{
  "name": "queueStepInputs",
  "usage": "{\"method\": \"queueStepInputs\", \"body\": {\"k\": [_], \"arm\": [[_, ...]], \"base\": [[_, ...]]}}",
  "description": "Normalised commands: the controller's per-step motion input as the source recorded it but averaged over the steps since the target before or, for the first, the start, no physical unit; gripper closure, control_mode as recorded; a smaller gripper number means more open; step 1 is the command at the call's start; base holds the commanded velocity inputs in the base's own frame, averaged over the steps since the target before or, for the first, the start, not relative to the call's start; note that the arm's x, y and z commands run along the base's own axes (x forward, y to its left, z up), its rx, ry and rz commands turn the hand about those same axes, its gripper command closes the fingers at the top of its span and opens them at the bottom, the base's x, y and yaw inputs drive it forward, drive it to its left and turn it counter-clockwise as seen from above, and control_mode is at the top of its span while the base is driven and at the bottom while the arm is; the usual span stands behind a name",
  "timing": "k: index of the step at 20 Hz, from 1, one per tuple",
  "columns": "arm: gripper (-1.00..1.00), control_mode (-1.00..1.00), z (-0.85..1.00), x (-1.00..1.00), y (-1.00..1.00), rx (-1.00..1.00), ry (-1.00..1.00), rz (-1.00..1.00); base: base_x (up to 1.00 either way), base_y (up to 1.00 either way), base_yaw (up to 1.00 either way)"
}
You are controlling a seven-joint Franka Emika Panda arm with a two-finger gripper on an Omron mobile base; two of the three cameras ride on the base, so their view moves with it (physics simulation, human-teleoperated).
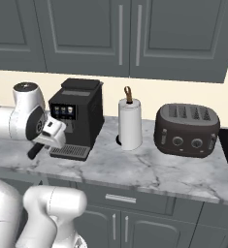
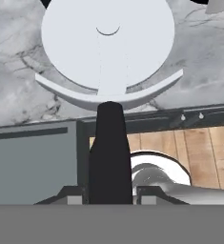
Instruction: Take the pizza cutter from the drawer on the left and place it on the dining counter for cutting.
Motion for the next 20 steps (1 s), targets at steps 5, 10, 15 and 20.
{"method": "queueStepInputs", "body": {"k": [5,10,15,20], "arm": [[1.0,-1.0,0.01,0.12,-0.68,-0.02,0.0,0.08],[1.0,-1.0,0.0,0.34,-0.37,0.0,0.0,0.01],[1.0,-1.0,-0.28,0.31,-0.25,-0.09,0.03,-0.02],[1.0,-1.0,-0.2,0.44,0.0,0.0,0.01,-0.01]], "base": [[0.0,0.0,0.0],[0.0,0.0,0.0],[0.0,0.0,0.0],[0.0,0.0,0.0]]}}
